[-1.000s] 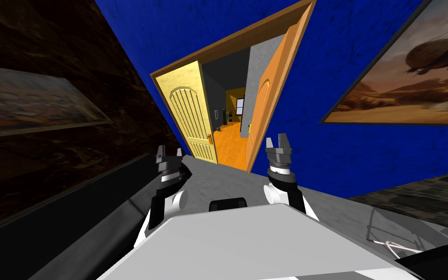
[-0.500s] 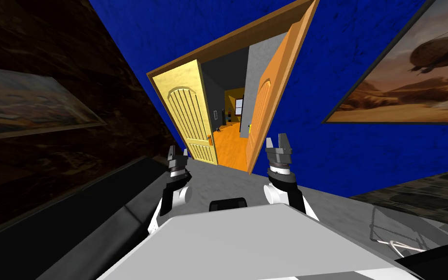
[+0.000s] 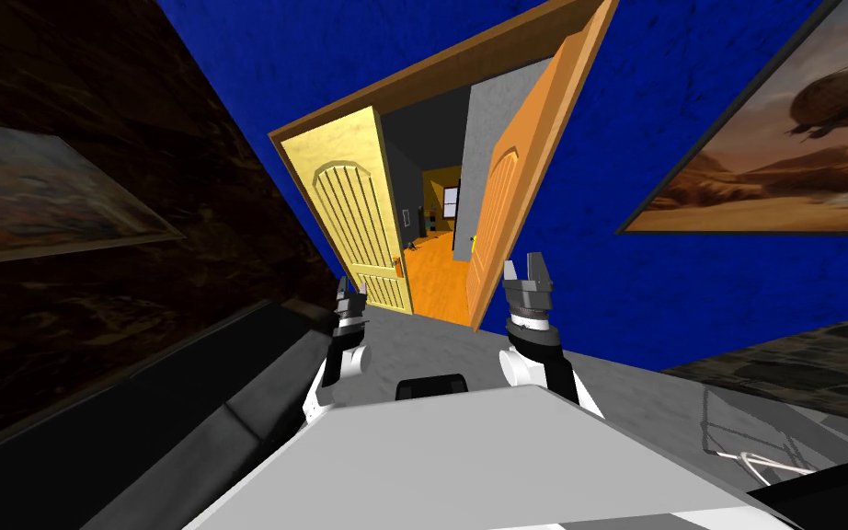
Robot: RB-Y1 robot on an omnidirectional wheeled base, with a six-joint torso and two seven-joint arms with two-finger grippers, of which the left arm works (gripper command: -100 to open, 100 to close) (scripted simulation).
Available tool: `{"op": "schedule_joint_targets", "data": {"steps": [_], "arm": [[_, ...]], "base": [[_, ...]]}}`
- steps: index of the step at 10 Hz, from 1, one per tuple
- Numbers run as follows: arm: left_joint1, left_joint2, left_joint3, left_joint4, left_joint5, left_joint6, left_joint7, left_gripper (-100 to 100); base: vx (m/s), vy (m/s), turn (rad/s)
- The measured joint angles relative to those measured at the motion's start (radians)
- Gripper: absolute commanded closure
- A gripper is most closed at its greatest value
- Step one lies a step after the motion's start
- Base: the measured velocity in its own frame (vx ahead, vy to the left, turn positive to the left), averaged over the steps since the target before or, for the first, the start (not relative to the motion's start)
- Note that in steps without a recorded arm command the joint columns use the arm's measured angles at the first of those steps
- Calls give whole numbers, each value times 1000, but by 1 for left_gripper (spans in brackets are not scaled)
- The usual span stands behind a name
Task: Push the door open
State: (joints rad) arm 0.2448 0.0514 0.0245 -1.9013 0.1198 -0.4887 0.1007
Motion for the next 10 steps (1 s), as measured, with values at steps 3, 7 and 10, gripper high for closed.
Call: {"op": "schedule_joint_targets", "data": {"steps": [3, 7, 10], "arm": [[-47, 5, -16, 79, -3, 11, -2, -100], [-109, 17, -26, 185, -3, 10, 0, -100], [-151, 16, -36, 256, -5, 13, -5, -100]], "base": [[48, 61, -25], [43, 48, -37], [43, 56, -36]]}}
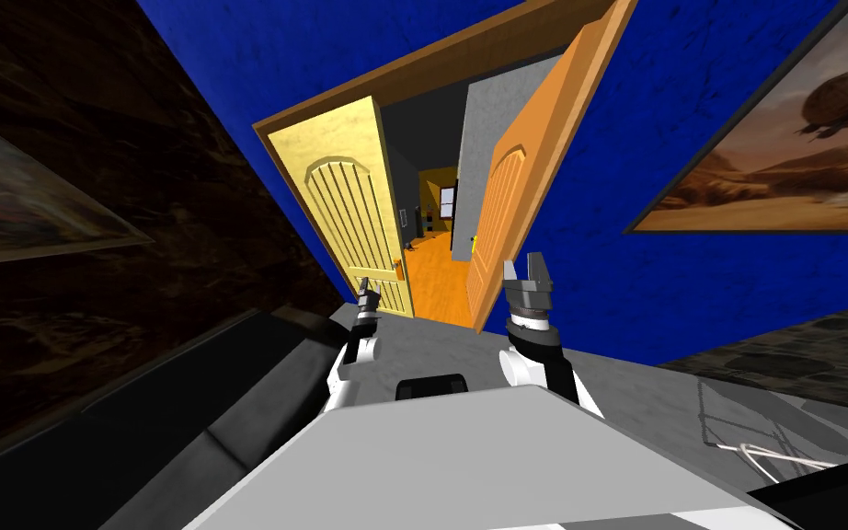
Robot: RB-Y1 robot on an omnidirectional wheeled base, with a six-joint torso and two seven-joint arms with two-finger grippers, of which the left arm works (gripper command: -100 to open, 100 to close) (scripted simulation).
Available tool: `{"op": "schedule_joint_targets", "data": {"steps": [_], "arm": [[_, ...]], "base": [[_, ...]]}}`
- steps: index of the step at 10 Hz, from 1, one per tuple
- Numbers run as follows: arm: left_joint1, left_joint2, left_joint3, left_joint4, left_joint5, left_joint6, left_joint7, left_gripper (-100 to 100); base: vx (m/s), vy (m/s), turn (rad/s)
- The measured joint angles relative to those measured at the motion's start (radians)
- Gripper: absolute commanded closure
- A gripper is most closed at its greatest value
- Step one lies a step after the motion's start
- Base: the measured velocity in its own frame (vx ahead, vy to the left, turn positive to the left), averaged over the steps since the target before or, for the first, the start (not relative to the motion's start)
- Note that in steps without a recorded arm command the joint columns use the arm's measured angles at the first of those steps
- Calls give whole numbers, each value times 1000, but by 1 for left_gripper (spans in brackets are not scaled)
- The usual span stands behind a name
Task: Push the door open
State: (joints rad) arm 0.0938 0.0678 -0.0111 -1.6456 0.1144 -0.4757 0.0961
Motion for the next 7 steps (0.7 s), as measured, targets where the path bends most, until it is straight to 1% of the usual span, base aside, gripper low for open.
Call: {"op": "schedule_joint_targets", "data": {"steps": [2, 3, 4, 5, 6, 7], "arm": [[-20, 8, -7, 44, 0, -1, 3, -100], [-38, 9, -11, 71, 0, -2, 3, -100], [-50, 13, -12, 94, 0, -2, 5, -100], [-72, 11, -16, 125, -1, -1, 3, -100], [-84, 12, -18, 150, -1, -2, 2, -100], [-103, 14, -22, 179, -2, -1, 1, -100]], "base": [[40, 61, -33], [42, 55, -32], [50, 54, -43], [40, 47, -29], [54, 56, -48], [70, 87, -79]]}}
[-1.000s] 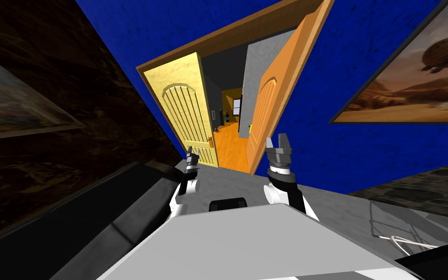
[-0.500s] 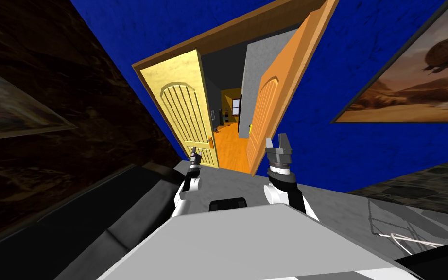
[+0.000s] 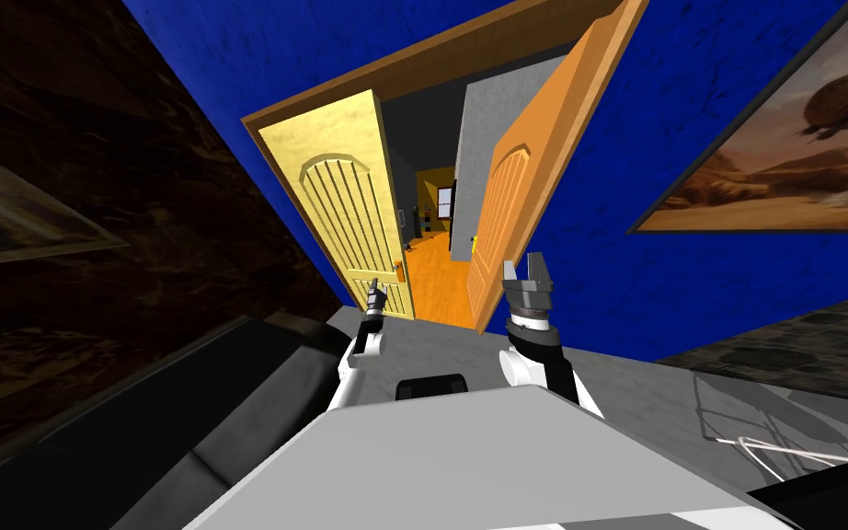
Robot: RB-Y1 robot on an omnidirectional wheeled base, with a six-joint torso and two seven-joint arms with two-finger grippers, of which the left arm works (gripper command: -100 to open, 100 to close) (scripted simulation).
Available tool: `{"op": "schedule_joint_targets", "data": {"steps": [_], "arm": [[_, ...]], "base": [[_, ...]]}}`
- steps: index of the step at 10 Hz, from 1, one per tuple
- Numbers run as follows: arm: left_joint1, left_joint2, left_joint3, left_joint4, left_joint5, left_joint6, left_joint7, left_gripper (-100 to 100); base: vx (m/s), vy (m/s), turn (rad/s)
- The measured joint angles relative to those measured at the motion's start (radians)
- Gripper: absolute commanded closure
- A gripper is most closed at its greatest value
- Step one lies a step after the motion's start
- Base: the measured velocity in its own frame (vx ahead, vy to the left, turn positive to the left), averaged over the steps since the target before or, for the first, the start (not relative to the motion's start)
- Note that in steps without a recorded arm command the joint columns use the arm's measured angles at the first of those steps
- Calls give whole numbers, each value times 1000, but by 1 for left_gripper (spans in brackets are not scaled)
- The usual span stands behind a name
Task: Push the door open
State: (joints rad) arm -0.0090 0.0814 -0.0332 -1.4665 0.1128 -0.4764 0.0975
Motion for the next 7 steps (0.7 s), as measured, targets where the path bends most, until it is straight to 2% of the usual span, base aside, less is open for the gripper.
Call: {"op": "schedule_joint_targets", "data": {"steps": [1, 3, 6, 7], "arm": [[-31, 5, -3, 35, 1, 3, 1, -100], [-58, 8, -11, 94, 0, 1, 2, -100], [-89, 16, -20, 157, 0, 3, 6, -100], [-110, 18, -24, 190, 0, 1, 6, -100]], "base": [[52, 73, -27], [45, 59, -29], [39, 60, -39], [44, 45, -26]]}}
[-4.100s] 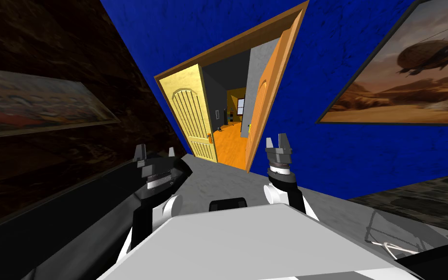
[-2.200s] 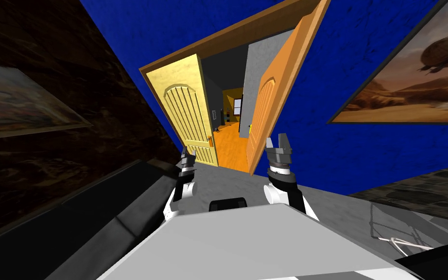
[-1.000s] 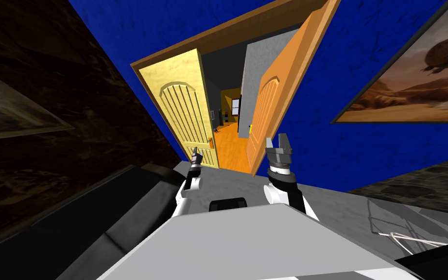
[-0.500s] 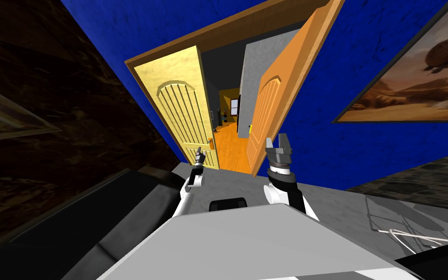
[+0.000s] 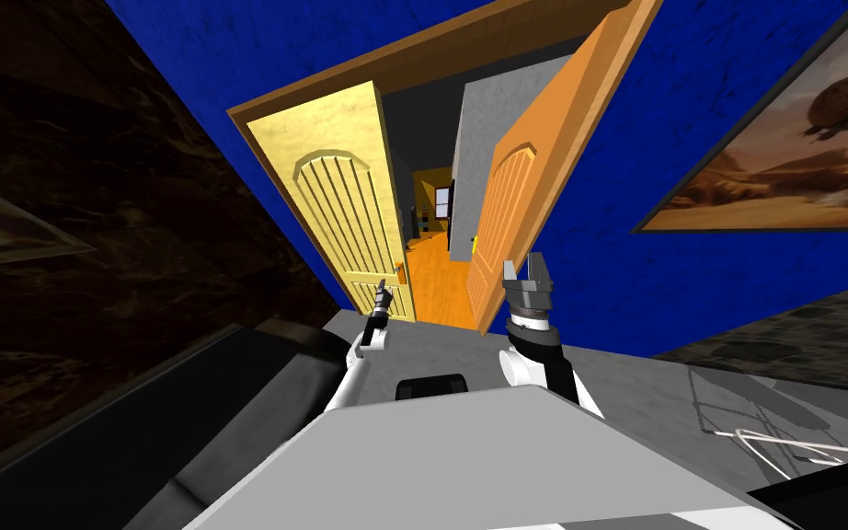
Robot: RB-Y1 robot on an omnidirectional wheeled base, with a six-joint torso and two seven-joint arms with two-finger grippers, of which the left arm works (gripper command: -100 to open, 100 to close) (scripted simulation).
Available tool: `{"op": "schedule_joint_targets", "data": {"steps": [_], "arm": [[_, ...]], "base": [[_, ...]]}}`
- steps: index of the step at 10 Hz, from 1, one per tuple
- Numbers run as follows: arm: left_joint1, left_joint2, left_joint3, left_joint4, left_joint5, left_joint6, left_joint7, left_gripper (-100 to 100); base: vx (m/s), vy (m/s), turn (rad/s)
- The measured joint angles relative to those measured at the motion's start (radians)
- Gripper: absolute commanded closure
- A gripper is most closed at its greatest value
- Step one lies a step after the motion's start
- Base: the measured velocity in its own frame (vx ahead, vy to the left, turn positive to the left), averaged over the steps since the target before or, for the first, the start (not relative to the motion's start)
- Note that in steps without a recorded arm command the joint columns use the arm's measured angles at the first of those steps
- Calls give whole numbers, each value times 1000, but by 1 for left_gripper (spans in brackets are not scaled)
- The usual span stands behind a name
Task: Push the door open
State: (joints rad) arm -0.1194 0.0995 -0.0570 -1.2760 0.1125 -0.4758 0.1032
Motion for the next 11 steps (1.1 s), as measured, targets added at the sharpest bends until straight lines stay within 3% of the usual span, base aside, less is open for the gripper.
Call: {"op": "schedule_joint_targets", "data": {"steps": [9, 11], "arm": [[-113, 7, -25, 199, -3, 5, -2, -100], [-155, 9, -32, 265, -3, 1, -2, -100]], "base": [[37, 55, -32], [53, 74, -44]]}}
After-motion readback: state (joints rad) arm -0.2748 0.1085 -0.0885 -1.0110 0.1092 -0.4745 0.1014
